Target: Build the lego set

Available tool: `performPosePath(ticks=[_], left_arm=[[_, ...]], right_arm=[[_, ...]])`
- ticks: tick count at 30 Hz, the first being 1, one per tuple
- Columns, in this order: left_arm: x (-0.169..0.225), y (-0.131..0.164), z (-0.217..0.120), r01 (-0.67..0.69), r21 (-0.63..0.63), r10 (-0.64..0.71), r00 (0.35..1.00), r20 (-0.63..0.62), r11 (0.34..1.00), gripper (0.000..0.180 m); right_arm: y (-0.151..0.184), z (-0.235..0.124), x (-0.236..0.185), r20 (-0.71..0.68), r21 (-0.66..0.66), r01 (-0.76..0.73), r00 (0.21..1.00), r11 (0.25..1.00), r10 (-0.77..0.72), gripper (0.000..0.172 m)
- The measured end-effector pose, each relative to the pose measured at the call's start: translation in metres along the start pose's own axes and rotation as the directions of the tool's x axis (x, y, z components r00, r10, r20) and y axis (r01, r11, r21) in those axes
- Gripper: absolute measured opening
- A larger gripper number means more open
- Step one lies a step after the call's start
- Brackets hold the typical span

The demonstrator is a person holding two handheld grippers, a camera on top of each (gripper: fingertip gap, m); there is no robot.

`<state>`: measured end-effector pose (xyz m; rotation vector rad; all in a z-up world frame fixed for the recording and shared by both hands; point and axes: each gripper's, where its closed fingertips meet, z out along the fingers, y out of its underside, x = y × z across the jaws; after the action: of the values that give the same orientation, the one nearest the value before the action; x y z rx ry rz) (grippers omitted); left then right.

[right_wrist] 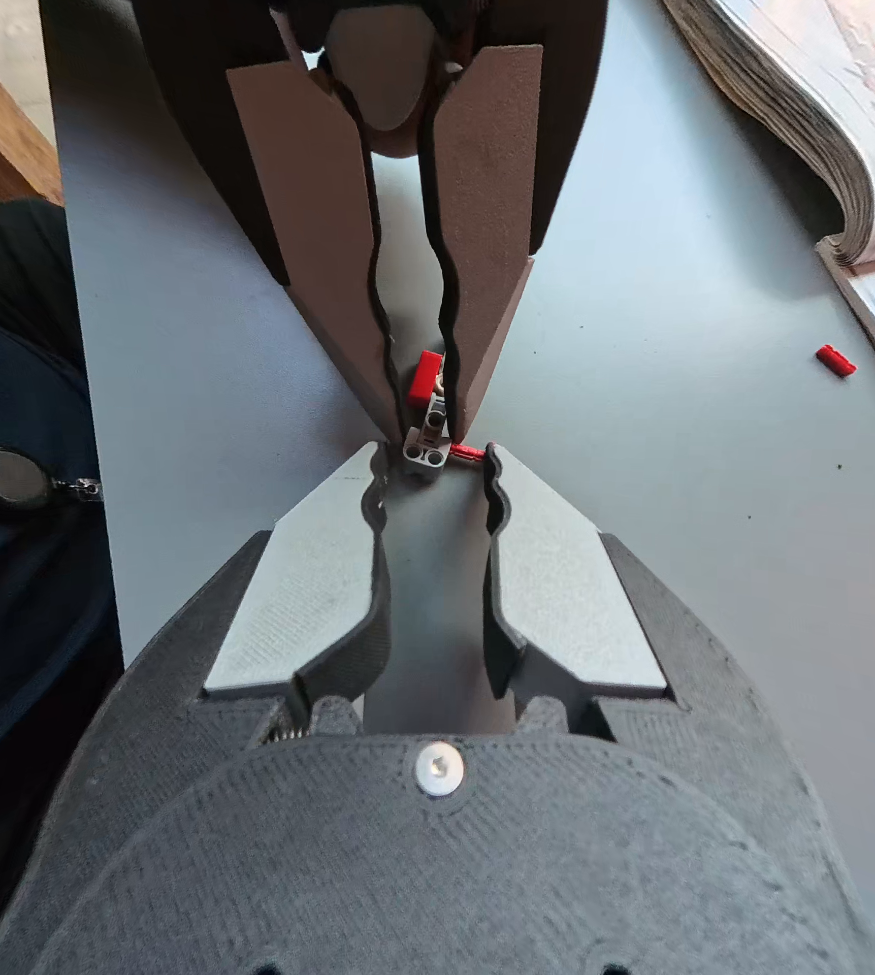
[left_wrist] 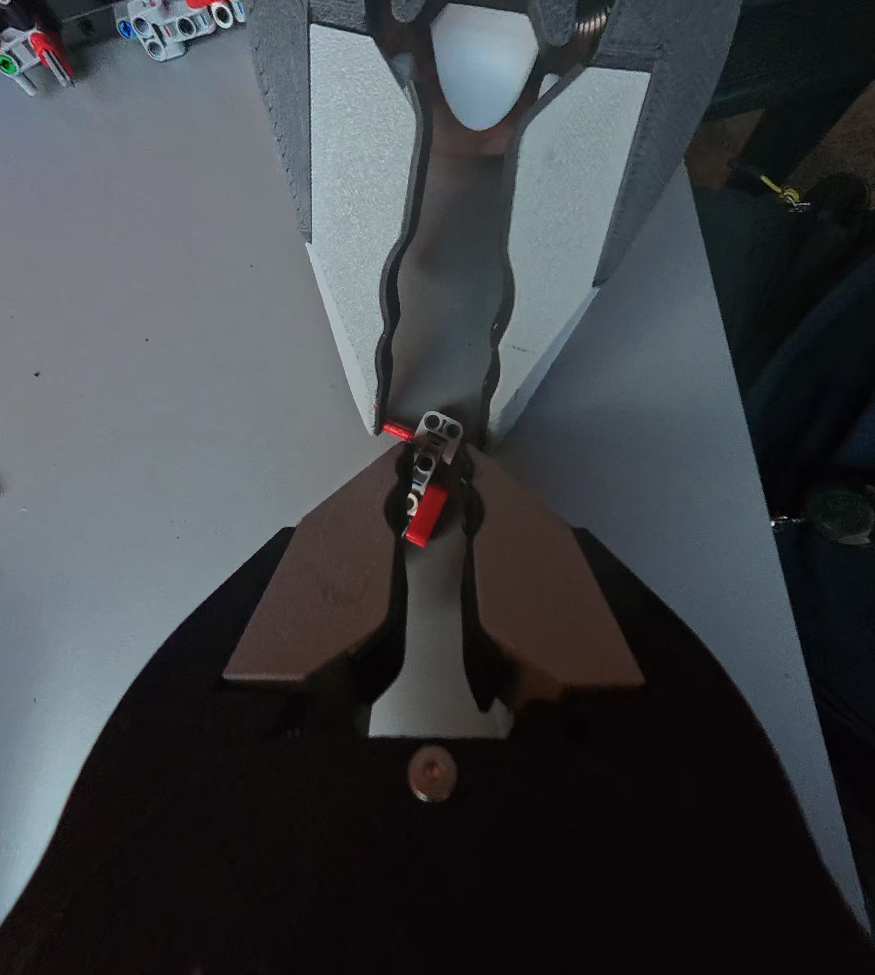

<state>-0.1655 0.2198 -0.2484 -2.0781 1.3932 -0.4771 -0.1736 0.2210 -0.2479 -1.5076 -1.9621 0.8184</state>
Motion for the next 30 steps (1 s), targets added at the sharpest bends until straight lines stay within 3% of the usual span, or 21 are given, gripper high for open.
performPosePath(ticks=[13, 14, 17, 21, 25, 27, 30], left_arm=[[0.001, 0.000, 0.000, -0.058, 0.033, 0.056, 0.998, 0.040, 0.998, 0.013], [-0.001, 0.000, 0.000, -0.064, 0.035, 0.062, 0.996, 0.064, 0.997, 0.012], [0.000, 0.001, -0.001, -0.095, 0.038, 0.092, 0.993, 0.077, 0.995, 0.012], [-0.002, 0.000, -0.001, -0.073, 0.055, 0.069, 0.995, 0.072, 0.996, 0.013], [-0.002, 0.000, -0.002, -0.028, 0.067, 0.025, 0.998, 0.051, 0.997, 0.013], [-0.010, 0.003, -0.007, -0.028, 0.043, 0.024, 0.996, 0.091, 0.999, 0.034], [-0.011, 0.001, -0.020, -0.056, 0.055, 0.050, 0.993, 0.103, 0.997, 0.037]], right_arm=[[0.001, 0.001, -0.001, 0.032, -0.006, -0.027, 0.999, 1.000, 0.027, 0.030], [0.001, 0.000, -0.004, 0.038, -0.008, -0.030, 0.999, 1.000, 0.031, 0.020], [0.000, 0.001, -0.005, 0.017, -0.004, -0.014, 1.000, 1.000, 0.014, 0.020], [-0.001, 0.001, -0.003, 0.071, 0.003, -0.089, 0.994, 0.996, 0.089, 0.020], [-0.002, 0.001, -0.002, 0.051, 0.009, -0.051, 0.997, 0.999, 0.050, 0.020], [-0.001, 0.002, 0.000, 0.018, 0.005, -0.014, 1.000, 1.000, 0.014, 0.018], [-0.001, 0.001, 0.004, -0.005, 0.004, 0.019, 1.000, 1.000, -0.019, 0.018]])
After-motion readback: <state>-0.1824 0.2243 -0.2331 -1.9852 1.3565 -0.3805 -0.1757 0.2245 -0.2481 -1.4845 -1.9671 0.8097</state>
